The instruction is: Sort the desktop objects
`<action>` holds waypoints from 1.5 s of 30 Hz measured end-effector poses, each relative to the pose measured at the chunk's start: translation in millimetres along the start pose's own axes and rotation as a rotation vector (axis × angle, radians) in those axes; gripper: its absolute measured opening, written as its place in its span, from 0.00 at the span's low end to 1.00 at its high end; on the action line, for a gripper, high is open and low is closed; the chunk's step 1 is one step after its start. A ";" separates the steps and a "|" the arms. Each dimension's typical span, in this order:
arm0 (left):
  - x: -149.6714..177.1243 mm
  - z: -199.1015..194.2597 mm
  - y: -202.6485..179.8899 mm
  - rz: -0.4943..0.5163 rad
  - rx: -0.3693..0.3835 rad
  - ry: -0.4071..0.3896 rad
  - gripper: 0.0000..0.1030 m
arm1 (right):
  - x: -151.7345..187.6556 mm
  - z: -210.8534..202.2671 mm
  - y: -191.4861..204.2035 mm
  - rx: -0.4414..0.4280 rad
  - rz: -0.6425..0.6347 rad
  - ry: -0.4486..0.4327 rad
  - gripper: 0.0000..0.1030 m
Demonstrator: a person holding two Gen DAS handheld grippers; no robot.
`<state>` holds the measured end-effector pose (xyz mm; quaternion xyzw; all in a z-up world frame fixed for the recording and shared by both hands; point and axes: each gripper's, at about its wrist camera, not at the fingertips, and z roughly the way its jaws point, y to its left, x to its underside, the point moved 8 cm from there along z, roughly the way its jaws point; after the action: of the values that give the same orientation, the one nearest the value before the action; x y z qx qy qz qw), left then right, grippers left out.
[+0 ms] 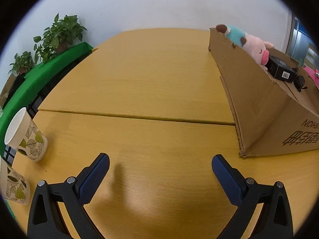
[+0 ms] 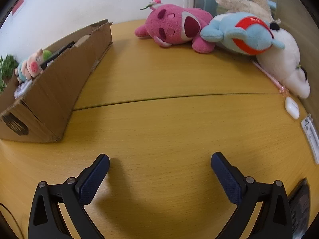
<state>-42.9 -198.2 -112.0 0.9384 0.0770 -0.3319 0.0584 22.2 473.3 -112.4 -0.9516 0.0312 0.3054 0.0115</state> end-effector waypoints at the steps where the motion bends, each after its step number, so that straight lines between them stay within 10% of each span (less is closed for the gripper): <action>1: 0.7 2.6 -2.5 0.011 0.003 0.010 0.99 | 0.4 -0.9 0.8 -0.011 -0.014 -0.001 1.00; 45: -11.8 20.5 11.5 0.001 0.070 0.050 1.00 | -30.6 23.6 -26.5 -0.010 0.012 0.008 1.00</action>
<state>-62.5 -214.0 -119.8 0.9479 0.0662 -0.3107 0.0237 -14.5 502.3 -113.7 -0.9526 0.0357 0.3020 0.0047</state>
